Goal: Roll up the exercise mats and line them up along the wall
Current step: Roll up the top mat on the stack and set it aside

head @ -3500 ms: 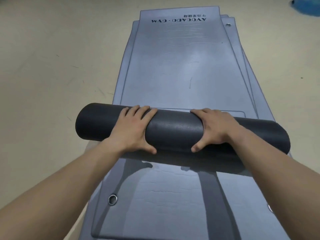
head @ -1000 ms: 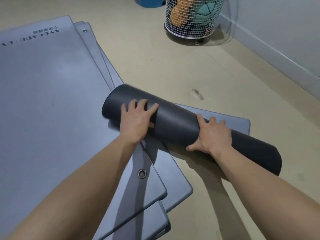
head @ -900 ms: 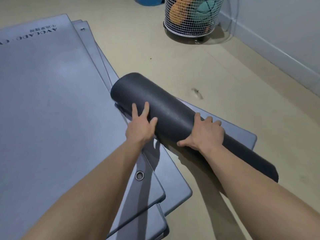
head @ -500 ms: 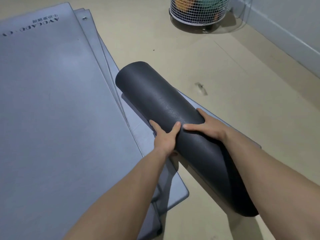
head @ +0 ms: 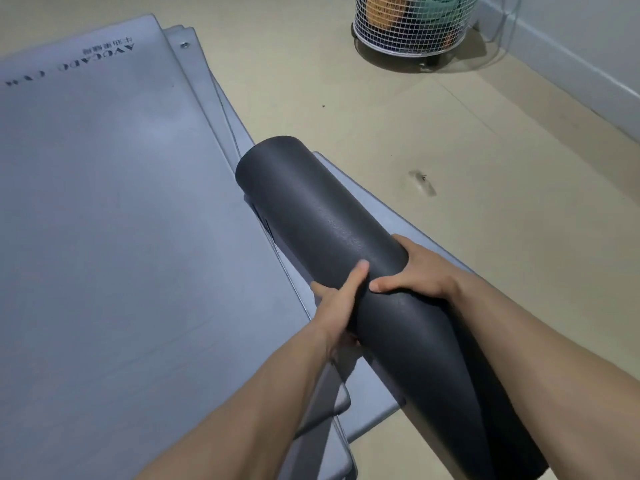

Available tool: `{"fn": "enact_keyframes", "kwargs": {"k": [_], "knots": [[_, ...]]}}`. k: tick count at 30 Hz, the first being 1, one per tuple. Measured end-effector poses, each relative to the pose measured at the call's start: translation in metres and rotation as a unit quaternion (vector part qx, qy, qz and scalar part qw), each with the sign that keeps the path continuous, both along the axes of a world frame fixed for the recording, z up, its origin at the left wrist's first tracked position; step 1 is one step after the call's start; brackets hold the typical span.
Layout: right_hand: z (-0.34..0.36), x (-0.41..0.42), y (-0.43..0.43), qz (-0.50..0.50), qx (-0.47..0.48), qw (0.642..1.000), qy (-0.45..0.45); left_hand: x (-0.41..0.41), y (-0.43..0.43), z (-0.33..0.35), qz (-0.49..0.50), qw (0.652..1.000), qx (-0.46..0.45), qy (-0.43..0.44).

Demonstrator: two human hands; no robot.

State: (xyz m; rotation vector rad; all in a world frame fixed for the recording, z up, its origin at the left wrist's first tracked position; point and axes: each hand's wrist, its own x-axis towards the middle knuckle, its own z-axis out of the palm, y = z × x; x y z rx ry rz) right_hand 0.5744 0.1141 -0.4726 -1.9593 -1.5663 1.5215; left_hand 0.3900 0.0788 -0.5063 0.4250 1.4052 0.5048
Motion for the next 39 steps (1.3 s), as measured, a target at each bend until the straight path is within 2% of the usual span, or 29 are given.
{"fn": "enact_keyframes", "kwargs": {"k": [2,5,6,8,10,11,13,16,17,20,21,23,27,31,34,36,38,39], "knots": [[0.001,0.002,0.0,-0.015,-0.013,0.999,0.034,0.007,0.003,-0.001,-0.03,0.997,0.02,0.073],[0.002,0.001,0.0,-0.038,-0.022,0.999,0.031,0.02,0.009,-0.007,0.021,0.992,0.032,0.118],[0.004,0.001,-0.004,-0.048,-0.005,0.999,-0.004,0.024,0.01,-0.004,0.026,0.99,0.041,0.135],[0.011,-0.007,-0.02,-0.06,0.041,0.987,-0.146,0.029,0.012,0.001,0.003,0.981,0.063,0.185],[0.019,-0.023,-0.047,-0.037,0.092,0.944,-0.315,0.038,0.018,0.011,-0.026,0.965,0.079,0.247],[0.02,-0.032,-0.062,-0.021,0.1,0.924,-0.369,0.044,0.023,0.018,-0.047,0.955,0.088,0.28],[0.018,-0.046,-0.09,0.005,0.081,0.904,-0.419,0.057,0.034,0.029,-0.109,0.932,0.116,0.327],[0.009,-0.033,-0.093,0.006,0.088,0.904,-0.419,0.065,0.039,0.036,-0.18,0.897,0.183,0.361],[0.01,-0.019,-0.084,-0.007,0.083,0.916,-0.392,0.061,0.04,0.036,-0.214,0.868,0.23,0.385],[0.028,0.038,-0.05,-0.046,0.039,0.967,-0.247,0.04,0.063,0.035,-0.342,0.715,0.4,0.461],[0.033,0.057,-0.043,-0.054,0.02,0.978,-0.202,0.036,0.077,0.033,-0.378,0.681,0.431,0.456],[0.04,0.081,-0.034,-0.075,0.003,0.983,-0.165,0.039,0.103,0.03,-0.422,0.653,0.455,0.434],[0.031,0.065,-0.042,-0.07,0.059,0.953,-0.29,0.043,0.109,0.024,-0.44,0.619,0.46,0.46],[0.016,0.043,-0.048,-0.102,0.098,0.921,-0.363,0.036,0.123,0.038,-0.423,0.529,0.508,0.532],[0.012,0.047,-0.043,-0.108,0.107,0.906,-0.396,0.056,0.16,0.048,-0.386,0.484,0.592,0.516],[0.008,0.05,-0.043,-0.112,0.111,0.902,-0.402,0.077,0.185,0.051,-0.42,0.495,0.575,0.498],[0.005,0.051,-0.041,-0.115,0.106,0.898,-0.411,0.09,0.196,0.043,-0.446,0.541,0.529,0.478],[0.003,0.051,-0.039,-0.114,0.101,0.898,-0.413,0.092,0.197,0.036,-0.443,0.552,0.523,0.474]]}}
